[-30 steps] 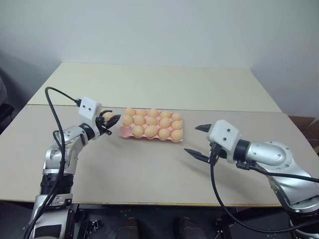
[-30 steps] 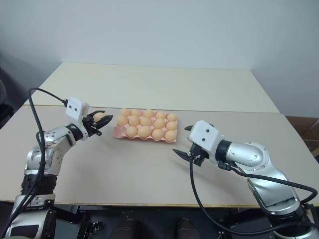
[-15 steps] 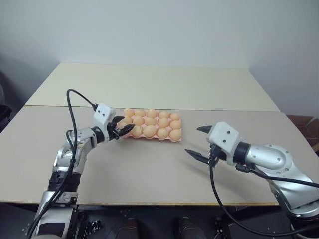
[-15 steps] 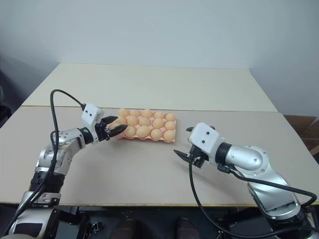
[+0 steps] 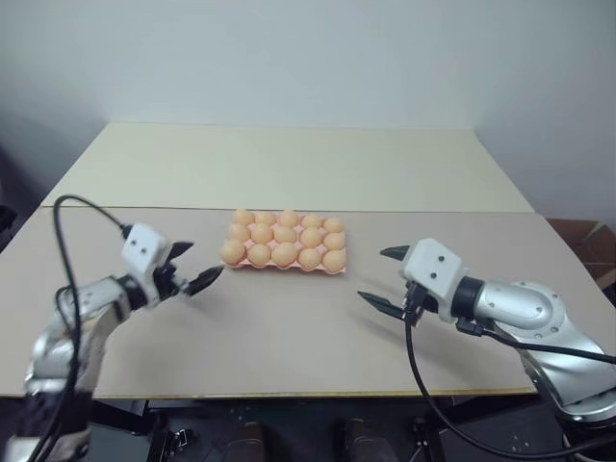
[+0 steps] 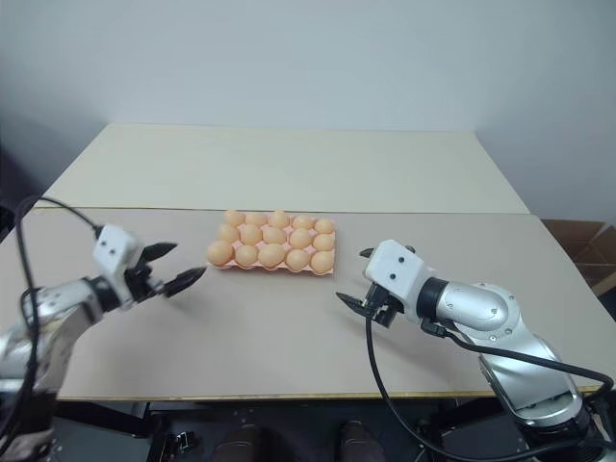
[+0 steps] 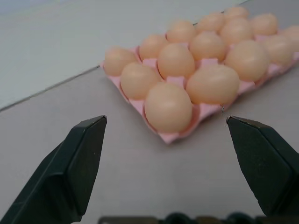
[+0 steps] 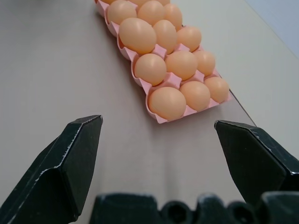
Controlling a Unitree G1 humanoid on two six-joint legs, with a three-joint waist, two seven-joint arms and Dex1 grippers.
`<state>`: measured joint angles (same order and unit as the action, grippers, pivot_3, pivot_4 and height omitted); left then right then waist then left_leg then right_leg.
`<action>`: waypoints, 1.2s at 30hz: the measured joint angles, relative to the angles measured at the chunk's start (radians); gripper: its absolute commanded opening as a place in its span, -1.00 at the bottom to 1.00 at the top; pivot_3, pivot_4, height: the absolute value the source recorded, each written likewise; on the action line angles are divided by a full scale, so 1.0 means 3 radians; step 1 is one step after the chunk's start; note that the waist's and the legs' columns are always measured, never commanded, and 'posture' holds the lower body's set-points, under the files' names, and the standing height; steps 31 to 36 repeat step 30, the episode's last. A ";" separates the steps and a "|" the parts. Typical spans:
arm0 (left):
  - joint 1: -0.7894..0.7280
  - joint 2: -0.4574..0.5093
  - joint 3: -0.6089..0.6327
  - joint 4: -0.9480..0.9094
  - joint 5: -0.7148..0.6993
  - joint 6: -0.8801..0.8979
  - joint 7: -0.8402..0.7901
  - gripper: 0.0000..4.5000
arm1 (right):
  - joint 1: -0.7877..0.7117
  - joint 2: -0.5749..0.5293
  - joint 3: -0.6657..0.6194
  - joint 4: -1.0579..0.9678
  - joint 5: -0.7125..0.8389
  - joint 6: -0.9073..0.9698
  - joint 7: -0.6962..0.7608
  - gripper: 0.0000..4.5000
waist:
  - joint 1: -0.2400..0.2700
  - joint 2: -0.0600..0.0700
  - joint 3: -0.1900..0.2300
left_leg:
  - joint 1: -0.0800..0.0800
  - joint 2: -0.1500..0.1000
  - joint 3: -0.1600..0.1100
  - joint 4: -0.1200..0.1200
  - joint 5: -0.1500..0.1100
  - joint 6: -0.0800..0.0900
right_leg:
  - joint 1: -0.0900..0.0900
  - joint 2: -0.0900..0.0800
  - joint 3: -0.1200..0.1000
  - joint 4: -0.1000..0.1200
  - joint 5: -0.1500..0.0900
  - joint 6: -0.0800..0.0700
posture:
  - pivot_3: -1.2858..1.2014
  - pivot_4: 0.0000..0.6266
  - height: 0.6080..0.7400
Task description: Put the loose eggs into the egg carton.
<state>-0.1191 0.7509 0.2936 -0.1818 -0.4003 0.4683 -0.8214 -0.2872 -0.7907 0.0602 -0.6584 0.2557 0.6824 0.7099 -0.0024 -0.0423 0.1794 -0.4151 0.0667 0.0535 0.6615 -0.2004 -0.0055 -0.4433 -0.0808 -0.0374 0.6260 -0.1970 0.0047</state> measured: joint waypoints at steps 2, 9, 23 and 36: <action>0.0287 0.0105 0.0183 -0.0193 -0.0110 0.0068 -0.0097 0.99 | 0.0000 -0.0073 -0.0021 0.0006 0.0047 -0.0009 0.0114 1.00 | 0.0009 0.0000 0.0000 | 0.0001 0.0001 0.0000 0.0000 0.0000 -0.0001 | 0.0000 -0.0001 0.0000 0.0000 -0.0001 -0.0001 | 0.03 -0.52 1.00; 0.0920 0.0339 0.0578 -0.0617 -0.0323 0.0133 -0.0398 0.99 | 0.0135 -0.0377 -0.0412 0.0037 0.0436 -0.0064 0.0631 1.00 | 0.0059 0.0001 0.0001 | -0.0003 -0.0001 0.0002 0.0000 -0.0011 -0.0018 | -0.0004 -0.0005 -0.0002 -0.0006 -0.0001 -0.0002 | 0.03 -0.52 1.00; 0.1045 0.0577 0.0717 -0.0803 -0.0510 0.0289 -0.0568 0.99 | 0.0363 -0.0579 -0.0643 0.0027 0.0581 -0.0180 0.0882 1.00 | 0.0048 0.0002 0.0001 | -0.0005 0.0001 0.0007 -0.0001 -0.0012 -0.0020 | -0.0011 -0.0002 0.0000 -0.0005 -0.0002 -0.0003 | 0.03 -0.52 1.00; 0.1035 0.0708 0.0808 -0.0793 -0.0609 0.0535 -0.0588 0.99 | 0.0473 -0.0563 -0.0629 -0.0046 0.0590 -0.0180 0.0761 1.00 | 0.0048 0.0002 0.0001 | -0.0005 0.0001 0.0008 -0.0001 -0.0012 -0.0021 | -0.0014 -0.0003 0.0001 -0.0005 -0.0002 -0.0003 | 0.03 -0.52 1.00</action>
